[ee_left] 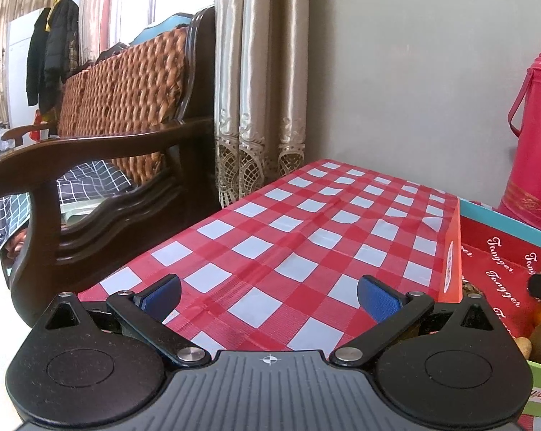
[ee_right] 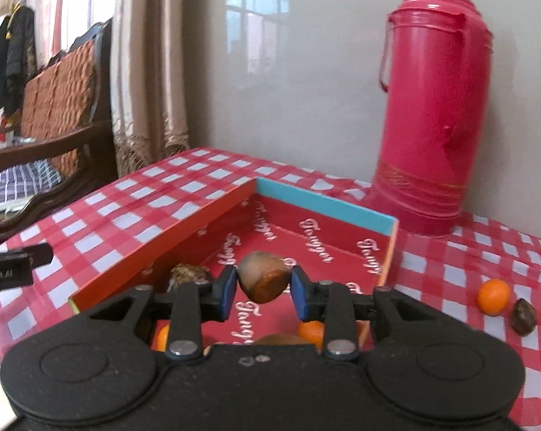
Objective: Organize fruits
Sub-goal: 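Carry the small brown fruit into the box and open the right tool, then withdraw the right tool while the left tool approaches the dark brown fruit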
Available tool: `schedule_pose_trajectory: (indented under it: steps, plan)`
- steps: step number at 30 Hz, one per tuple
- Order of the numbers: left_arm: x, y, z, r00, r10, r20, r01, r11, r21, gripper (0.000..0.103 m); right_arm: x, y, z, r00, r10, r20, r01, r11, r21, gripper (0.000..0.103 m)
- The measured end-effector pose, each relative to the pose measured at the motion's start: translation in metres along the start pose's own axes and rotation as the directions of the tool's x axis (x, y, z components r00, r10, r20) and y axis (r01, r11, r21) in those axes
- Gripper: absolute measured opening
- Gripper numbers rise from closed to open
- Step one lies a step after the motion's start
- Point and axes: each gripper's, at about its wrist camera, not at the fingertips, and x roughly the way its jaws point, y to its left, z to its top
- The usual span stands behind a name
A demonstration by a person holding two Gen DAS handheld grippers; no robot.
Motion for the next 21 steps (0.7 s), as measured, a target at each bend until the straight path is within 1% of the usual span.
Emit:
schedule_pose_trajectory:
  steps: [2, 4, 5, 6, 7, 8, 10, 14, 18, 21]
  plan:
    - [0.000, 0.000, 0.000, 1.000, -0.002, -0.001, 0.002, 1.000, 0.003, 0.103, -0.007, 0.000, 0.000, 0.999, 0.003, 0.044, -0.004, 1.000, 0.004, 0.059]
    - [-0.002, -0.001, 0.001, 1.000, -0.005, 0.005, 0.005, 1.000, 0.004, 0.103, -0.014, -0.007, 0.002, 0.997, -0.009, 0.075, 0.007, 1.000, 0.025, 0.060]
    - [-0.003, -0.002, 0.002, 1.000, -0.008, 0.007, 0.008, 1.000, 0.000, 0.103, -0.017, -0.012, 0.002, 0.996, -0.016, 0.090, 0.013, 0.999, 0.035, 0.069]
    - [-0.003, -0.002, 0.002, 1.000, -0.014, 0.007, 0.014, 1.000, -0.007, 0.103, -0.021, -0.018, 0.002, 0.994, -0.023, 0.103, 0.019, 0.999, 0.046, 0.081]
    - [-0.004, -0.004, 0.003, 1.000, -0.021, 0.008, 0.021, 1.000, -0.012, 0.103, -0.024, -0.024, 0.001, 0.992, -0.040, 0.119, 0.032, 0.998, 0.062, 0.086]
    - [-0.006, -0.006, 0.003, 1.000, -0.028, 0.011, 0.028, 1.000, -0.013, 0.103, -0.028, -0.032, 0.000, 0.989, -0.063, 0.135, 0.053, 0.995, 0.081, 0.095]
    - [-0.010, -0.013, 0.004, 0.999, -0.047, 0.025, 0.047, 0.999, -0.010, 0.103, -0.035, -0.046, -0.004, 0.983, -0.090, 0.159, 0.072, 0.991, 0.113, 0.096]
    - [-0.020, -0.035, 0.006, 0.993, -0.105, 0.053, 0.105, 0.994, -0.001, 0.103, -0.051, -0.080, -0.014, 0.965, -0.185, 0.188, 0.152, 0.972, 0.180, 0.097]
    - [-0.029, -0.065, 0.007, 0.982, -0.173, 0.069, 0.172, 0.985, 0.020, 0.103, -0.066, -0.115, -0.020, 0.950, -0.253, 0.182, 0.206, 0.947, 0.245, 0.097]
    - [-0.037, -0.096, 0.005, 0.970, -0.230, 0.078, 0.226, 0.972, 0.061, 0.103, -0.075, -0.138, -0.028, 0.940, -0.300, 0.162, 0.248, 0.928, 0.277, 0.097]
